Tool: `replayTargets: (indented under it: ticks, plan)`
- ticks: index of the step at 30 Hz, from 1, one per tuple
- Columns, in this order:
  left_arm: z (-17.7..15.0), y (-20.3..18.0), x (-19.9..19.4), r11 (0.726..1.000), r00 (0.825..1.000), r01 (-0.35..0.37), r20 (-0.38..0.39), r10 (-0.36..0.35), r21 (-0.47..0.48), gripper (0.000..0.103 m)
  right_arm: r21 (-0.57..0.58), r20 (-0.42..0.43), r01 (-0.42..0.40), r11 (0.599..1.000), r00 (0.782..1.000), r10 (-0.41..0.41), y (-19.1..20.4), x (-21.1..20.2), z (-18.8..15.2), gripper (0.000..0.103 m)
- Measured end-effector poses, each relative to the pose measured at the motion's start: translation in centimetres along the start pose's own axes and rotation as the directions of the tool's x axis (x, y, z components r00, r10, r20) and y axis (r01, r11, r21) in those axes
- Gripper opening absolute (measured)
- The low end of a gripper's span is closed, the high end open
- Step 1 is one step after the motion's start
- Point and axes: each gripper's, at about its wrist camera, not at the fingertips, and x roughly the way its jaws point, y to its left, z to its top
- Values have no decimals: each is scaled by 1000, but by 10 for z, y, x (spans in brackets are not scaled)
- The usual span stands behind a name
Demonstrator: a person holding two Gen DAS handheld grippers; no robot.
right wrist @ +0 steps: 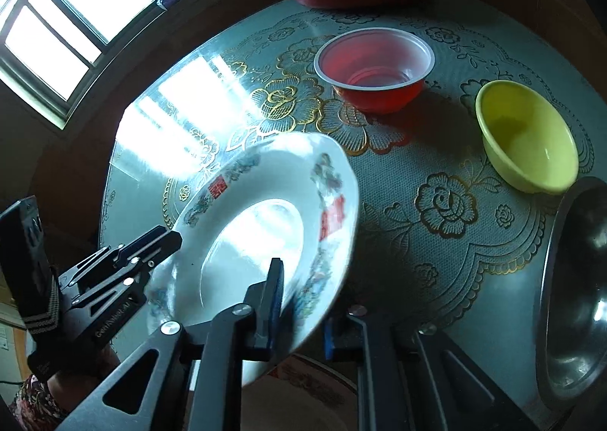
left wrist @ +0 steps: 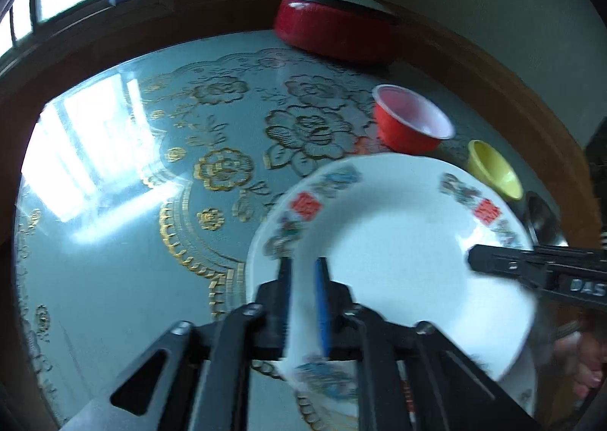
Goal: Organize plates and bowls
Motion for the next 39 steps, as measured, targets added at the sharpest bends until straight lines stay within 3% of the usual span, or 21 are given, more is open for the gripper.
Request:
replayTargets:
  ticks: [2, 4, 6, 9, 11, 13, 14, 15, 18, 20, 22, 23, 25, 27, 30, 32, 36, 39]
  plan:
    - [0, -28, -11, 992, 997, -26, 73, 17, 126, 4, -43, 22, -19, 999, 1000, 20, 10, -3, -3, 10]
    - [2, -49, -9, 974, 995, -71, 81, 54, 214, 4, -70, 9, 0, 998, 1000, 1, 19, -2, -1, 10]
    - [4, -47, -6, 983, 998, -35, 56, 26, 183, 8, -28, -13, -16, 999, 1000, 15, 17, 6, 1, 11]
    - [4, -17, -5, 998, 999, -32, 36, 30, 59, 8, 50, -13, -63, 997, 998, 64, 3, 14, -3, 11]
    - [2, 11, -5, 998, 998, -65, 13, 66, -20, 11, 78, -21, -85, 993, 996, 87, -5, 20, -2, 11]
    - [-4, 43, -4, 988, 994, -108, -15, 107, -106, 41, 86, -30, -104, 991, 994, 107, -11, 22, -1, 12]
    - [-8, 59, -1, 980, 993, -119, -39, 115, -161, 74, 98, -39, -110, 989, 993, 114, -14, 24, 0, 12]
    - [-11, 74, 2, 968, 992, -123, -68, 110, -219, 88, 110, -43, -118, 987, 991, 123, -16, 24, 0, 12]
    - [-23, 97, 13, 943, 988, -90, -147, 45, -320, 88, 116, -56, -131, 985, 989, 138, -19, 29, 3, 13]
    - [-23, 90, 12, 957, 990, -94, -127, 61, -274, 93, 103, -63, -128, 986, 989, 135, -17, 30, 4, 14]
    - [-22, 85, 18, 964, 990, -63, -138, 28, -258, 95, 98, -74, -128, 987, 988, 136, -16, 33, 6, 15]
    - [-20, 82, 21, 968, 991, -50, -132, 18, -246, 94, 97, -79, -130, 987, 987, 138, -14, 36, 7, 15]
    - [-14, 76, 26, 976, 993, -24, -121, -3, -219, 83, 91, -86, -136, 987, 986, 143, -11, 38, 10, 15]
    - [-8, 66, 34, 985, 992, 9, -125, -31, -174, 51, 87, -91, -137, 987, 985, 145, -9, 41, 12, 15]
    - [-2, 58, 41, 994, 993, -11, -115, -1, -105, 48, 68, -95, -124, 990, 987, 130, -4, 44, 15, 16]
    - [0, 57, 43, 997, 994, -25, -107, 17, -73, 40, 47, -88, -106, 993, 990, 110, -1, 44, 17, 17]
    - [1, 59, 42, 996, 996, 21, -89, -28, -84, 39, -52, -50, -74, 996, 996, 71, 11, 32, 21, 17]
    - [5, 57, 34, 993, 997, 57, -52, -63, -100, 39, -51, -38, -87, 995, 996, 85, 16, 24, 24, 17]
